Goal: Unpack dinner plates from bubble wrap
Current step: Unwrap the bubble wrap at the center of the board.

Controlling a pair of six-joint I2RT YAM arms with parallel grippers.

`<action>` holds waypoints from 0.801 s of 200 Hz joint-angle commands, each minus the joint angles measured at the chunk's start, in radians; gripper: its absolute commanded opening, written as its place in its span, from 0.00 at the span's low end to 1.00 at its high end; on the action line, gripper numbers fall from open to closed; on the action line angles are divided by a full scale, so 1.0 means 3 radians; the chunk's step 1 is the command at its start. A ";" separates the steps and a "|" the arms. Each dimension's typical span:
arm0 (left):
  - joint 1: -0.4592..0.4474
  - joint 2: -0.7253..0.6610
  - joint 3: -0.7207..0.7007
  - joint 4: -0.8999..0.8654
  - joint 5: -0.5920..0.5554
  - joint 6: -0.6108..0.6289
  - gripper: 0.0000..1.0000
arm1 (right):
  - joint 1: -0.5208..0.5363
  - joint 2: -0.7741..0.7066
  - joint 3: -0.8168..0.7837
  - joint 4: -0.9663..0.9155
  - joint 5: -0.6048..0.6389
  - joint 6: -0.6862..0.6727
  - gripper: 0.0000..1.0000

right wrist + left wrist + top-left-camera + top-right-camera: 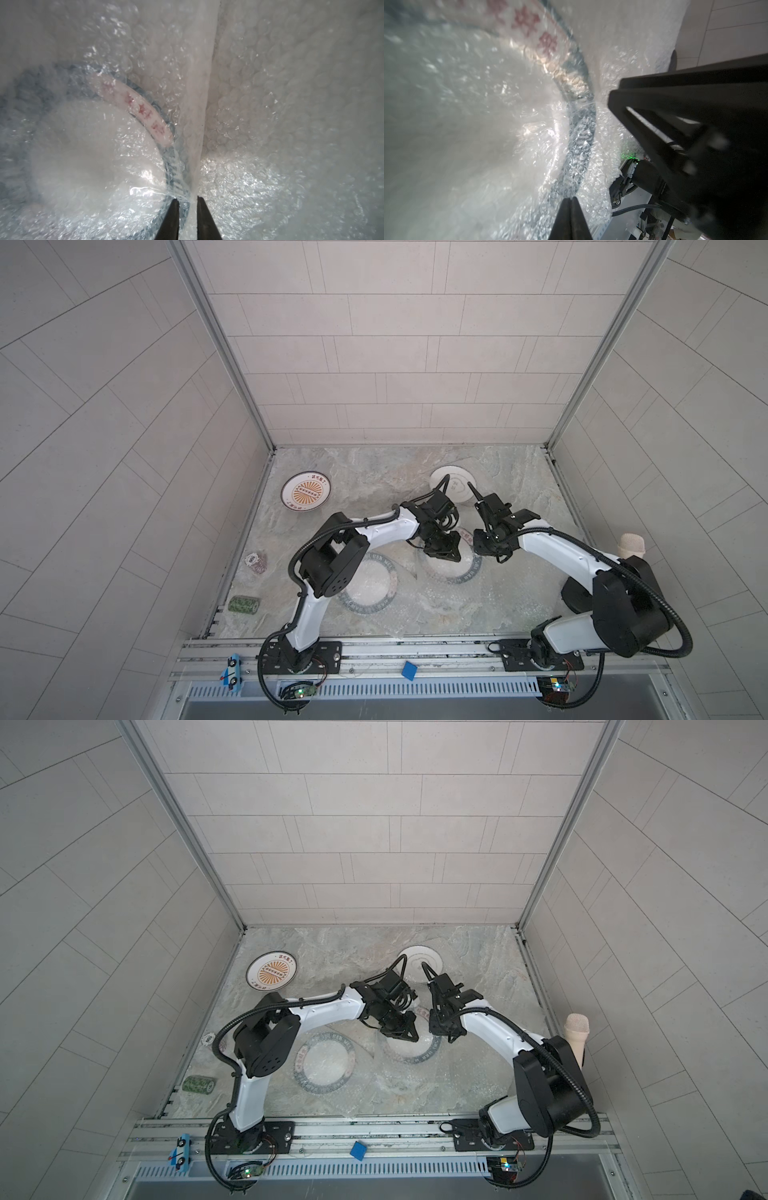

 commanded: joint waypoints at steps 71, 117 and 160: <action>0.0111 0.0239 -0.0339 0.0173 -0.0150 -0.0115 0.08 | 0.0086 0.0172 -0.0223 0.0330 -0.0362 0.0396 0.22; 0.0131 0.0252 -0.0417 0.0188 -0.0178 -0.0098 0.08 | 0.0081 0.0286 -0.0226 0.0257 -0.0183 0.0550 0.31; 0.0172 0.0272 -0.0490 0.0180 -0.0218 -0.0094 0.07 | 0.0081 0.0199 -0.0388 0.0420 -0.0104 0.0790 0.38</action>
